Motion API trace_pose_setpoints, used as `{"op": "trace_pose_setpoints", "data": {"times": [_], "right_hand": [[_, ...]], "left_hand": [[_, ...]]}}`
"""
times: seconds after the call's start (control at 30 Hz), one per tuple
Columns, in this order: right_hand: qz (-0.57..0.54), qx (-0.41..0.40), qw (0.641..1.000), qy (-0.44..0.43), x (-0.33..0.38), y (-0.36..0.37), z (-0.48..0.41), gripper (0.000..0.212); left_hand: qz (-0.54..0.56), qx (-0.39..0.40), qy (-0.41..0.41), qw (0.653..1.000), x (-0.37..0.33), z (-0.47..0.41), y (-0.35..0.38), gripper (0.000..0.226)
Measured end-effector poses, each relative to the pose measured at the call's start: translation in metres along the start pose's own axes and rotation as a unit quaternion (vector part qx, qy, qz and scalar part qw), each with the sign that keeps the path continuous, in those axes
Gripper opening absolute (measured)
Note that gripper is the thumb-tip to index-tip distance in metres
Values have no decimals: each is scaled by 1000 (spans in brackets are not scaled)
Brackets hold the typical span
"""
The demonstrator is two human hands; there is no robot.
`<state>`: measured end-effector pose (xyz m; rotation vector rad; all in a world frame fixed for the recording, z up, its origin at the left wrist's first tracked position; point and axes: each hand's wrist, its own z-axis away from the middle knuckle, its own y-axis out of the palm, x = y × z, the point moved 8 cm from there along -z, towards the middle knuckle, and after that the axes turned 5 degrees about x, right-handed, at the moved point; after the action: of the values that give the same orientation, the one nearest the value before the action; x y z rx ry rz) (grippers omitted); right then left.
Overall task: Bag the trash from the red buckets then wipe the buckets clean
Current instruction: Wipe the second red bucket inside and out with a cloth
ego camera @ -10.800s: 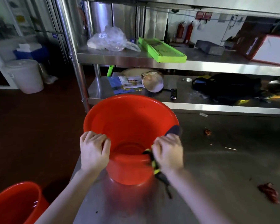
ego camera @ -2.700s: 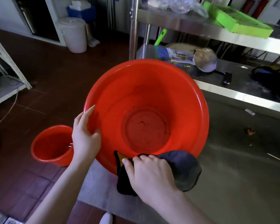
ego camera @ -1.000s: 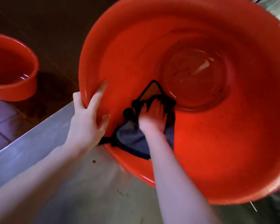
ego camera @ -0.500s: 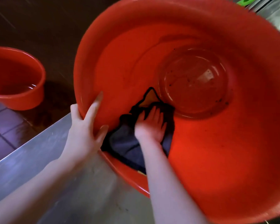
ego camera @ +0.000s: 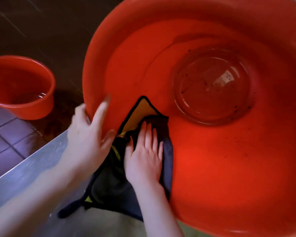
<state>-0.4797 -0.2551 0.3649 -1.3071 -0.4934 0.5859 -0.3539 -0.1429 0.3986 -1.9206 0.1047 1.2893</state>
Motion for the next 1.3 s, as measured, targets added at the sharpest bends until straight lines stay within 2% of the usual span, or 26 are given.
{"op": "trace_pose_setpoints", "data": {"times": [0.1, 0.2, 0.3, 0.4, 0.5, 0.57, 0.67, 0.77, 0.93, 1.0, 1.07, 1.13, 1.3], "right_hand": [[3, 0, 1000, -20, -7, -7, -8, 65], [3, 16, 1000, -26, -16, -8, -9, 65], [57, 15, 998, 14, -55, -16, 1, 69], [128, 9, 988, 81, -106, -32, 17, 79], [168, 42, 979, 111, -137, -32, 31, 75], [149, 56, 982, 97, -133, -21, 42, 71], [62, 42, 996, 50, -99, -7, 60, 72], [10, 20, 998, 53, -90, -4, 49, 72], [-54, 17, 973, 225, -148, -12, -34, 64], [-95, 41, 962, 251, -160, -15, -57, 63], [-102, 60, 963, 244, -158, -16, -65, 62], [-70, 39, 971, 225, -145, -20, -57, 62], [-38, 2, 996, 81, -62, -3, 17, 71]], "left_hand": [[-85, -64, 102, 989, -38, -24, -48, 76], [-139, -47, 159, 976, -60, -47, -63, 75], [-141, 5, 149, 979, -48, -40, -46, 91], [-43, 47, 87, 994, -26, -7, -9, 102], [26, 66, 57, 996, -27, 12, 27, 101], [44, 87, 65, 993, -36, 16, 46, 100], [73, 117, 66, 988, -44, 17, 63, 103], [62, 121, 83, 987, -45, 16, 68, 103], [80, 137, 65, 985, -33, 10, 71, 101], [99, 134, 50, 985, -29, 12, 75, 100], [109, 122, 36, 986, -28, 15, 77, 96], [113, 113, 26, 987, -29, 16, 78, 96], [103, 106, 19, 989, -28, 16, 74, 99]]}}
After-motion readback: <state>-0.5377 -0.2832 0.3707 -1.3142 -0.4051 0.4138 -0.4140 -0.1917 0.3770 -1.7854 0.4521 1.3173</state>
